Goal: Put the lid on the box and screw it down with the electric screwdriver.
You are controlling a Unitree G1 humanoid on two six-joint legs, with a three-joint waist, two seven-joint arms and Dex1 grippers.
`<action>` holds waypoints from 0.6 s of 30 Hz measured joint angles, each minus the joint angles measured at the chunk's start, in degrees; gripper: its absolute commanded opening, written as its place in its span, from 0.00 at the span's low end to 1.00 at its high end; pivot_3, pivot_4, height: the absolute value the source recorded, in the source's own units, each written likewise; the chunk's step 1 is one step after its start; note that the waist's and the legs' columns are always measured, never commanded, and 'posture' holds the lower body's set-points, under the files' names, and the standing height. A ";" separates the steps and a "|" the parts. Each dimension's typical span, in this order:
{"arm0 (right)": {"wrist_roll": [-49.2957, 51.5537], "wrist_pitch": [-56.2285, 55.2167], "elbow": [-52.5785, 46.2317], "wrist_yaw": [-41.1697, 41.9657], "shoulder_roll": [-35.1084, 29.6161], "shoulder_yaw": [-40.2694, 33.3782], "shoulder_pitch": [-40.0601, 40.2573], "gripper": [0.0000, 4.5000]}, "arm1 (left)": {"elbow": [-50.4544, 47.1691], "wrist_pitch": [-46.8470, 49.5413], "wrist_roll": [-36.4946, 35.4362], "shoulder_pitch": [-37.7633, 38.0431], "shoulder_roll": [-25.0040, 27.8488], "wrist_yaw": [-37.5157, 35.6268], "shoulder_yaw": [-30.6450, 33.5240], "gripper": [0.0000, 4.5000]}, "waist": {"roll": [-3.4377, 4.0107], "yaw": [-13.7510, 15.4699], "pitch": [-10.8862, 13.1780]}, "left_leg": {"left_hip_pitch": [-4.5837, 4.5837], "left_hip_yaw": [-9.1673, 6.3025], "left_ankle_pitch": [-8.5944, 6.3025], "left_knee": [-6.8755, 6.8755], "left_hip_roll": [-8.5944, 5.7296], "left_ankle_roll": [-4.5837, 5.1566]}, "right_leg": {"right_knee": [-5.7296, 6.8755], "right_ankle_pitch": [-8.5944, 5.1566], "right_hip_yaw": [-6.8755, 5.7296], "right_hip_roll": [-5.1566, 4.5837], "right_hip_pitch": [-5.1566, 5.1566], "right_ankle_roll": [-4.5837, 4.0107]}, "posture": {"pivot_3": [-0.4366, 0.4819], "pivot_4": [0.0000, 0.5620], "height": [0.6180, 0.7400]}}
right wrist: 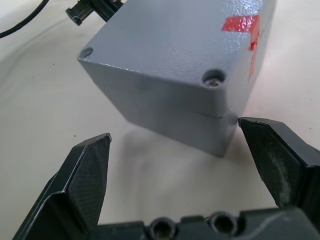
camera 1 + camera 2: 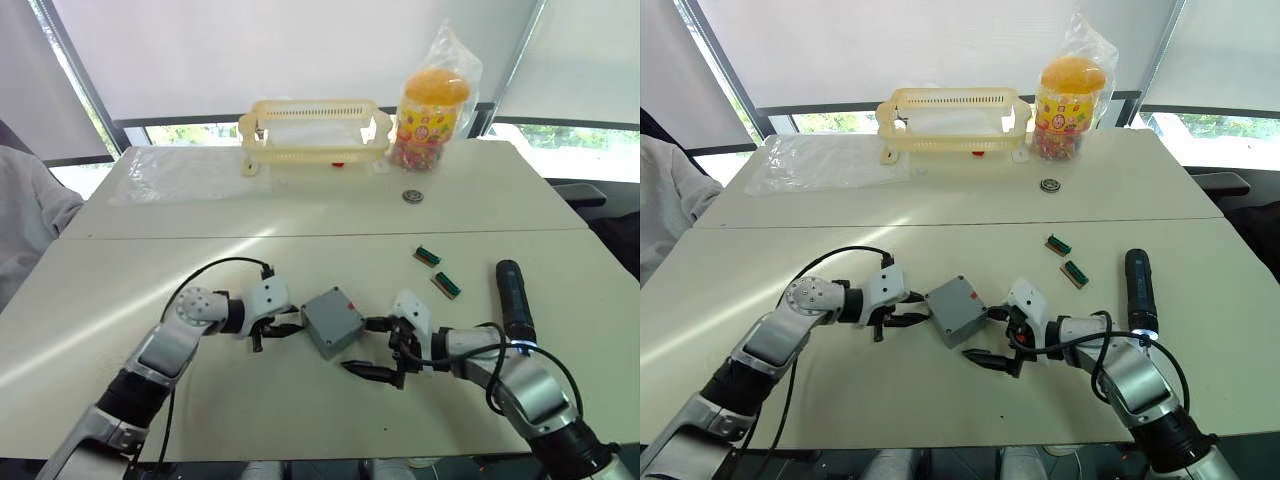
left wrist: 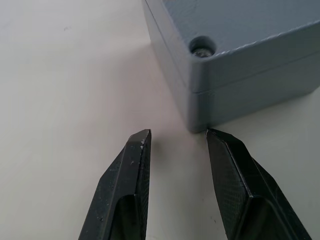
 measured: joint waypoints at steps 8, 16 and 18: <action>0.34 2.99 -4.39 -1.37 -0.45 -1.11 3.15 0.99 | 4.85 -3.20 1.21 -3.00 -2.53 -0.22 -0.98 0.39 | -0.01 -0.01 -0.01 | -0.01 -0.04 0.00 0.12 -0.03 0.00 | 0.03 0.00 -0.02 -0.02 0.05 0.01 | 0.48 0.27 1.00; 0.87 4.80 -5.84 -1.90 -0.79 -1.26 4.01 0.99 | 6.06 -4.42 1.24 -3.27 -3.40 -0.46 -0.94 0.39 | -0.01 0.01 -0.01 | -0.01 -0.05 0.00 0.13 -0.04 0.00 | 0.03 0.00 -0.03 -0.03 0.07 0.01 | 0.48 0.27 1.00; 1.10 4.90 -5.96 -1.89 -0.93 -1.26 4.01 0.99 | 5.89 -4.11 1.18 -3.26 -3.39 -0.71 -0.93 0.39 | -0.01 -0.02 -0.01 | -0.01 -0.05 0.00 0.13 -0.04 0.00 | 0.03 0.00 -0.03 -0.03 0.07 0.01 | 0.48 0.27 1.00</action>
